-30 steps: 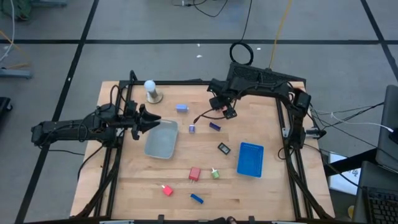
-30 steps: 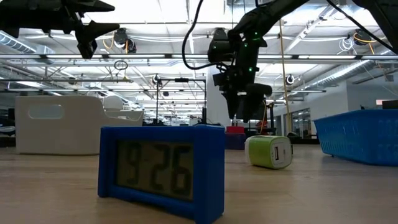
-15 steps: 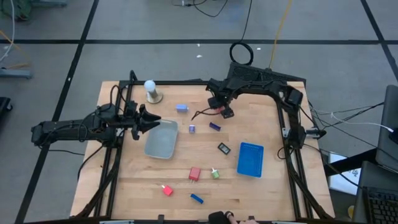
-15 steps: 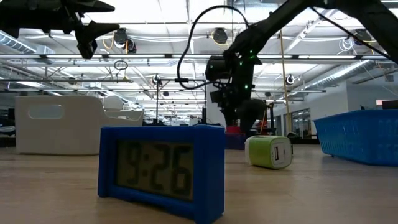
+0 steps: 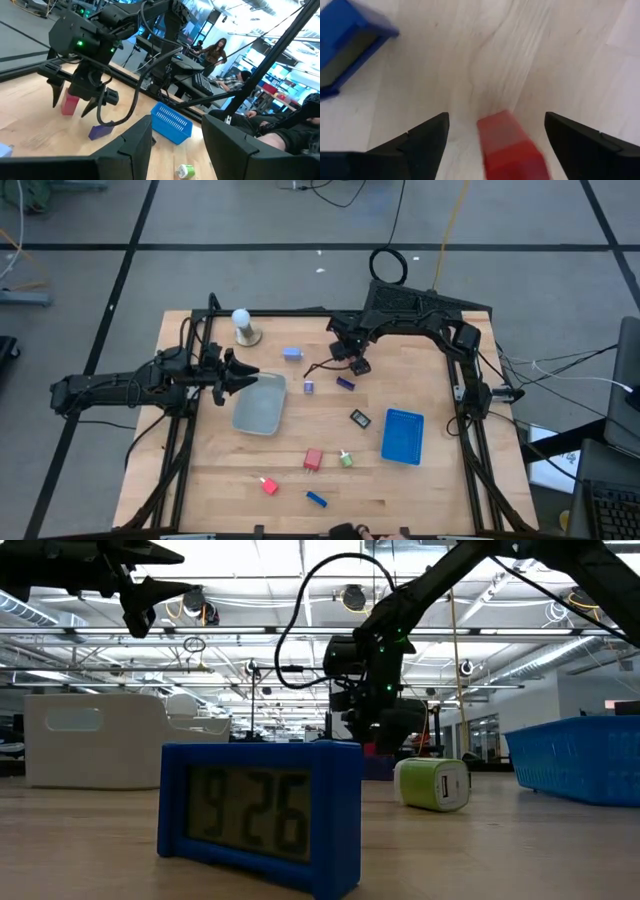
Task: Pick & Place Office items
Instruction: Put the top red charger adapter into the gray bin
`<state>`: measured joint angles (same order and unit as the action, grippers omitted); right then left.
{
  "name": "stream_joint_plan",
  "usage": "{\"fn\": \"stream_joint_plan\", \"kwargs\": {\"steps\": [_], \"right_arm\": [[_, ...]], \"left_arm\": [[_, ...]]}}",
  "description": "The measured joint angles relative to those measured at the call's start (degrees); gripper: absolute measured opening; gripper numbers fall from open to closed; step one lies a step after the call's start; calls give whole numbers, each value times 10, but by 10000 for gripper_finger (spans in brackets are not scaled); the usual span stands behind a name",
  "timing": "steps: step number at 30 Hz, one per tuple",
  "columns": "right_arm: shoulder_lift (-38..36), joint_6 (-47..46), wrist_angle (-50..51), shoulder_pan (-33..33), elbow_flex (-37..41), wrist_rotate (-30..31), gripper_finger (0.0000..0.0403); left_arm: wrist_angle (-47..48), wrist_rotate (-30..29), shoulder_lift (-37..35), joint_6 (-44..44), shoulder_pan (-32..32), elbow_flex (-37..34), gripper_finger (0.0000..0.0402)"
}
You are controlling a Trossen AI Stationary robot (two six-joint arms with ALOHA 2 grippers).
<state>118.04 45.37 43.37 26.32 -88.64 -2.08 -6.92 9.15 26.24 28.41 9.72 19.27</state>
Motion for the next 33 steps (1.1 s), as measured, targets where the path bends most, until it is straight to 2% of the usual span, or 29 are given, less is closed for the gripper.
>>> {"fn": "stream_joint_plan", "kwargs": {"steps": [3, 13, 24, 33], "right_arm": [[0, 9, 6, 2, 0, 19, 290], [0, 14, 23, 18, 0, 23, 220], [0, 13, 24, 21, 0, 20, 117], [0, -28, 24, 18, 0, 21, 112]], "left_arm": [[0, 0, 0, 2, 0, 0, 175], [-1, 9, 0, 4, 0, 0, 175], [-2, 13, 0, 2, 0, 0, 175], [-2, 13, 0, 2, 0, 0, 175]]}}
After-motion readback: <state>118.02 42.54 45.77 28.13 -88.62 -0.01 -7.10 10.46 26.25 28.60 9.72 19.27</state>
